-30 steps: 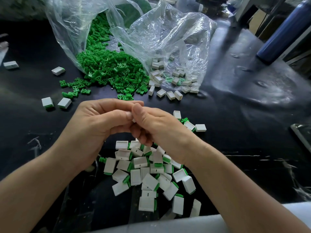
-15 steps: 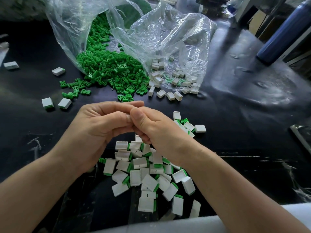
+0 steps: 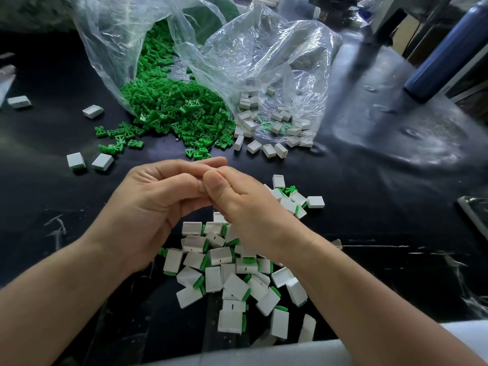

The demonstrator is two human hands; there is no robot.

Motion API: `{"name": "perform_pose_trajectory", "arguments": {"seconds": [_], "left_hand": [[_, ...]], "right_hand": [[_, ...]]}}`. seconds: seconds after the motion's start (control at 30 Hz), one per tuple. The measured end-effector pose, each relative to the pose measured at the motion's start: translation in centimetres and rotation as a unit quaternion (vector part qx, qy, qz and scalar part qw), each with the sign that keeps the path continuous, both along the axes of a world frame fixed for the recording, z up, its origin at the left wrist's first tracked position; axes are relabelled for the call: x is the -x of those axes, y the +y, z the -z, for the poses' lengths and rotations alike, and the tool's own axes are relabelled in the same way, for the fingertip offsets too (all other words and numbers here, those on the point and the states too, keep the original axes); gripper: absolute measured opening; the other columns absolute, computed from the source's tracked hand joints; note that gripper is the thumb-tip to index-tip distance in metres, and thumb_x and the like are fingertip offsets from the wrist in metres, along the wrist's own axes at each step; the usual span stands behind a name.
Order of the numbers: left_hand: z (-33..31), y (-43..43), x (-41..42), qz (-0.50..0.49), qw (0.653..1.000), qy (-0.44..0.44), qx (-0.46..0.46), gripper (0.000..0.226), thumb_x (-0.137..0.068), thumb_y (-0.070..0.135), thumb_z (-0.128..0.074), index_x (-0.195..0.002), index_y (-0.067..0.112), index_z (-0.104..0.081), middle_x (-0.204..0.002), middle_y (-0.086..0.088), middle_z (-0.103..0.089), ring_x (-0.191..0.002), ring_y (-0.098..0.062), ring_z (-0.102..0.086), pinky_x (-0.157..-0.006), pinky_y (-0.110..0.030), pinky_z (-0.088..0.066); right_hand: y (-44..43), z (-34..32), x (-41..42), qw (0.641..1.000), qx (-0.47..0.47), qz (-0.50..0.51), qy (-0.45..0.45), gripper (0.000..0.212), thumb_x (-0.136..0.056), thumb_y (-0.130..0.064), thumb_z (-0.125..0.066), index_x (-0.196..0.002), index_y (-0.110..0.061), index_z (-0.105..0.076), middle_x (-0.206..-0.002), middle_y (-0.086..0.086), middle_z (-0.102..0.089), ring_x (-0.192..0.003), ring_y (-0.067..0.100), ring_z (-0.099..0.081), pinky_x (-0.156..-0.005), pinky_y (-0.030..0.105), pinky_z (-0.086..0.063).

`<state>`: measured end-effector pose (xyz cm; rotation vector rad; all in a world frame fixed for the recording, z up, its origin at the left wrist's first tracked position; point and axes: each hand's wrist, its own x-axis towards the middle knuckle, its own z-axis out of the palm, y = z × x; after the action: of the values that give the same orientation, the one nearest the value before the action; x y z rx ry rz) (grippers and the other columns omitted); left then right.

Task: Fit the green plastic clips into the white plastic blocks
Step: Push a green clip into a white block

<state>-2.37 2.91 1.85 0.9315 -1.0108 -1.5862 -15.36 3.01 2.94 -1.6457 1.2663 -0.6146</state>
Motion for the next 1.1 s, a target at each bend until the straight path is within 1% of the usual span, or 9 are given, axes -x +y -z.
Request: {"name": "perform_pose_trajectory", "arguments": {"seconds": [0.27,0.4,0.47,0.6,0.67,0.73,0.83,0.93,1.1], "left_hand": [[0.2,-0.1,-0.1,0.003,1.000,0.008,-0.001,0.016,-0.057,0.001,-0.066,-0.064,0.011,-0.075,-0.095,-0.003,-0.074,-0.084,-0.016,-0.071,-0.070,-0.025,-0.056],[0.2,-0.1,-0.2,0.006,1.000,0.015,-0.002,0.021,-0.062,0.001,-0.057,-0.065,0.011,-0.075,-0.095,-0.003,-0.074,-0.085,-0.016,-0.071,-0.070,-0.024,-0.056],[0.2,-0.1,-0.1,0.005,1.000,0.012,0.002,0.020,-0.058,-0.005,-0.065,-0.065,0.011,-0.076,-0.095,-0.003,-0.074,-0.084,-0.016,-0.071,-0.071,-0.025,-0.056],[0.1,-0.1,-0.1,0.002,1.000,0.010,0.004,0.020,-0.058,0.009,-0.059,-0.068,0.010,-0.076,-0.095,-0.003,-0.074,-0.083,-0.016,-0.071,-0.070,-0.025,-0.057],[0.2,-0.1,-0.2,0.003,1.000,0.005,0.002,0.021,-0.059,0.009,-0.058,-0.071,0.008,-0.076,-0.096,-0.004,-0.074,-0.080,-0.016,-0.071,-0.068,-0.024,-0.056],[0.1,-0.1,-0.2,0.006,1.000,-0.003,0.006,0.021,-0.061,0.008,-0.059,-0.074,0.006,-0.075,-0.094,-0.006,-0.074,-0.075,-0.018,-0.071,-0.065,-0.024,-0.056],[-0.1,-0.1,-0.2,0.019,1.000,-0.011,0.022,0.020,-0.065,0.008,-0.061,-0.078,0.005,-0.075,-0.077,-0.015,-0.072,-0.060,-0.025,-0.068,-0.059,-0.025,-0.055],[-0.4,0.1,-0.1,0.039,0.999,-0.014,0.029,0.020,-0.067,0.014,-0.060,-0.079,0.008,-0.075,-0.066,-0.015,-0.070,-0.053,-0.027,-0.066,-0.057,-0.027,-0.055],[-0.6,0.2,-0.1,0.058,0.998,-0.021,0.030,0.027,-0.060,0.019,-0.066,-0.082,0.005,-0.075,-0.069,-0.017,-0.069,-0.054,-0.026,-0.065,-0.056,-0.027,-0.055]], "right_hand": [[-0.1,0.3,0.2,1.000,0.007,0.001,0.006,0.040,-0.098,-0.033,-0.032,-0.124,-0.010,-0.053,-0.119,0.008,-0.057,-0.111,0.020,-0.050,-0.096,0.042,-0.039],[-0.1,0.3,0.2,1.000,0.009,0.001,0.006,0.040,-0.099,-0.033,-0.032,-0.125,-0.011,-0.053,-0.122,0.007,-0.057,-0.114,0.019,-0.049,-0.098,0.041,-0.039],[-0.2,0.3,0.2,1.000,0.012,0.004,0.009,0.040,-0.099,-0.032,-0.032,-0.125,-0.010,-0.053,-0.122,0.007,-0.057,-0.114,0.020,-0.049,-0.098,0.042,-0.039],[-0.2,0.4,0.2,1.000,0.013,0.005,-0.001,0.040,-0.099,-0.032,-0.031,-0.124,-0.011,-0.054,-0.120,0.005,-0.058,-0.113,0.018,-0.050,-0.097,0.040,-0.039],[-0.2,0.4,0.2,1.000,0.010,0.002,-0.018,0.041,-0.099,-0.033,-0.031,-0.124,-0.011,-0.055,-0.102,-0.004,-0.060,-0.096,0.009,-0.052,-0.089,0.035,-0.041],[-0.2,0.5,0.3,0.999,0.000,-0.001,-0.050,0.042,-0.099,-0.034,-0.032,-0.117,-0.008,-0.059,-0.076,-0.013,-0.049,-0.072,0.001,-0.044,-0.074,0.028,-0.036],[-0.4,0.4,0.5,0.992,-0.041,0.015,-0.119,0.046,-0.098,-0.036,-0.032,-0.072,-0.010,-0.058,-0.058,-0.008,-0.043,-0.050,0.001,-0.037,-0.054,0.018,-0.032],[-0.9,0.3,0.7,0.974,-0.131,0.018,-0.184,0.051,-0.097,-0.044,-0.028,-0.063,-0.012,-0.049,-0.048,-0.005,-0.043,-0.045,0.007,-0.035,-0.044,0.017,-0.030],[-1.0,0.3,1.0,0.952,-0.194,0.004,-0.237,0.053,-0.096,-0.048,-0.026,-0.064,-0.013,-0.049,-0.050,-0.001,-0.044,-0.048,0.010,-0.035,-0.044,0.018,-0.028]]}}
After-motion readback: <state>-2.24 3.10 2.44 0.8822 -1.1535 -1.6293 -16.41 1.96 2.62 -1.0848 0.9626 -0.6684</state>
